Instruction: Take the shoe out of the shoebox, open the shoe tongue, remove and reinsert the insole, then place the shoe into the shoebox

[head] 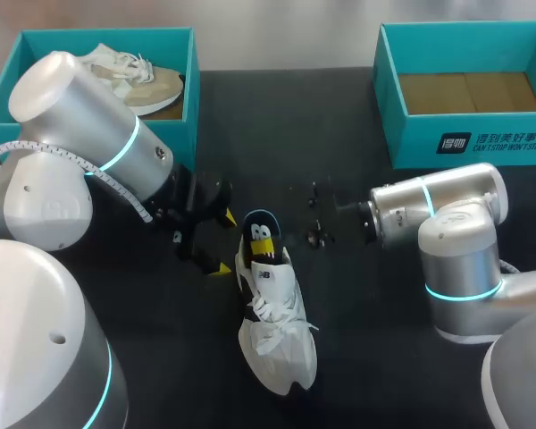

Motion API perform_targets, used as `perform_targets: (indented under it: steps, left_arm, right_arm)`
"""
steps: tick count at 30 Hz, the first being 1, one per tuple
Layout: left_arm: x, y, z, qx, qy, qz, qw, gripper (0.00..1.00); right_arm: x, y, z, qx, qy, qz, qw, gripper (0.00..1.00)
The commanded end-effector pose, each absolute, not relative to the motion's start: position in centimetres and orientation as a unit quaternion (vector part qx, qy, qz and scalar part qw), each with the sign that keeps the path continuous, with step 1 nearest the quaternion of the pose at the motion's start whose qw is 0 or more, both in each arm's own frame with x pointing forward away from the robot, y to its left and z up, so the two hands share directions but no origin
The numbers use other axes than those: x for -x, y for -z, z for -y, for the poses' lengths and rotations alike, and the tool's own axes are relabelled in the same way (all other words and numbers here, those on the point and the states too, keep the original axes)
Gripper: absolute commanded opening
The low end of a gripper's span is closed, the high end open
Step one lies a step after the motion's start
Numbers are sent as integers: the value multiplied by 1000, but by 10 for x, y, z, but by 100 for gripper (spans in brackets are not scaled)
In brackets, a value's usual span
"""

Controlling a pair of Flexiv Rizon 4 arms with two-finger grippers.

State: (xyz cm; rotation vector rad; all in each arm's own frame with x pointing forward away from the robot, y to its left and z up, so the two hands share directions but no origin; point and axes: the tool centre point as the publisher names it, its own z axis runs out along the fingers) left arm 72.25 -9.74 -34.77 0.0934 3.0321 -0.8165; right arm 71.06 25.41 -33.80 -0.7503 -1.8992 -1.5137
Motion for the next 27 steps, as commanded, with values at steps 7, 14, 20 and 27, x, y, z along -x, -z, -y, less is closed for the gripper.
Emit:
perform_targets:
  steps: [7,14,20,27]
  left_arm:
    - [-723,348,97,-30,260,-965,0,100]
    - [-723,348,97,-30,260,-965,0,100]
    - [-723,348,97,-30,260,-965,0,100]
    - [-723,348,97,-30,260,-965,0,100]
  right_arm:
    - [-684,366,-261,295,582,678,338,0]
    - [-686,358,-263,286,583,684,332,34]
    - [-692,346,-265,275,579,700,316,44]
    - [-693,338,-266,270,574,710,305,43]
